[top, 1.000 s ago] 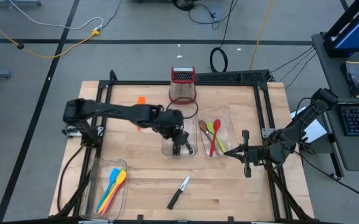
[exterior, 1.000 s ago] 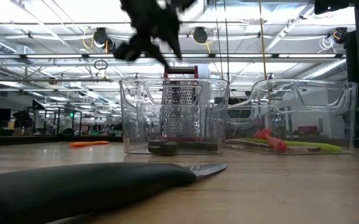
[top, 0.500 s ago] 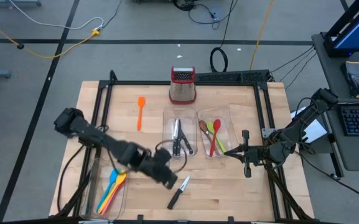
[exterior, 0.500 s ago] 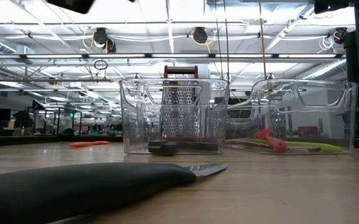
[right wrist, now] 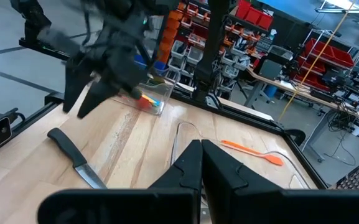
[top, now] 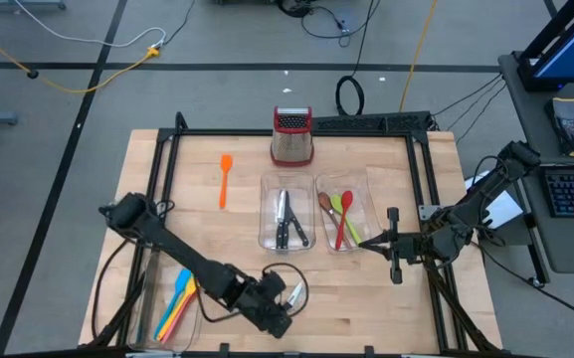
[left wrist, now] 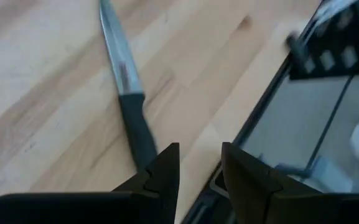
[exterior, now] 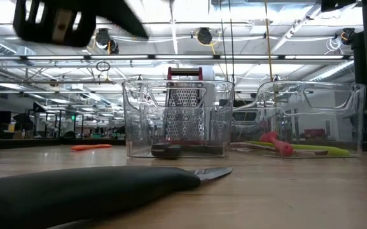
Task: Pick & Place Kitchen Items
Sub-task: Put the black knife into the middle transparent bin
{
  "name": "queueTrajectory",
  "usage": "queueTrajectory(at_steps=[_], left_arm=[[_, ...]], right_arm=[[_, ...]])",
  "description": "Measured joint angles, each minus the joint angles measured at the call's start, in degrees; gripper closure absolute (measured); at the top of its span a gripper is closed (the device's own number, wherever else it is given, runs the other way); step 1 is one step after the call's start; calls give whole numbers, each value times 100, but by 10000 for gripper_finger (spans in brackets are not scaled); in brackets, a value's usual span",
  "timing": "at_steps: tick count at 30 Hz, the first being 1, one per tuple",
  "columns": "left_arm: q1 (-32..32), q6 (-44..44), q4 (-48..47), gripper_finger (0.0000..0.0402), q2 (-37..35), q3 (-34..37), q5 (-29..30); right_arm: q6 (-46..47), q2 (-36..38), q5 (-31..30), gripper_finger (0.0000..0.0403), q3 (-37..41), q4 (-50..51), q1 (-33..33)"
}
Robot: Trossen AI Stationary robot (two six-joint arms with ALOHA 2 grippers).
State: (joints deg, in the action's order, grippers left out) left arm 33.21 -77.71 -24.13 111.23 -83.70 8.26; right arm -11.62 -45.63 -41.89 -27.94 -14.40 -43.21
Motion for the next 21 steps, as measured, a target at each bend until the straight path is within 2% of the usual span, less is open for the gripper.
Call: queueTrajectory(at_steps=[3, 12, 16, 21], left_arm=[[-12, 78, 71, 282, 221, 0, -225], [-98, -12, 26, 282, 542, 0, -119], [-221, 104, -10, 282, 700, 0, -370], [-308, 125, -136, 281, 702, 0, -390]], right_arm=[[0, 0, 0, 403, 0, -11, 1], [-4, 0, 0, 403, 0, -70, 0], [-2, 0, 2, 403, 0, -80, 1], [-2, 0, 0, 403, 0, -80, 0]])
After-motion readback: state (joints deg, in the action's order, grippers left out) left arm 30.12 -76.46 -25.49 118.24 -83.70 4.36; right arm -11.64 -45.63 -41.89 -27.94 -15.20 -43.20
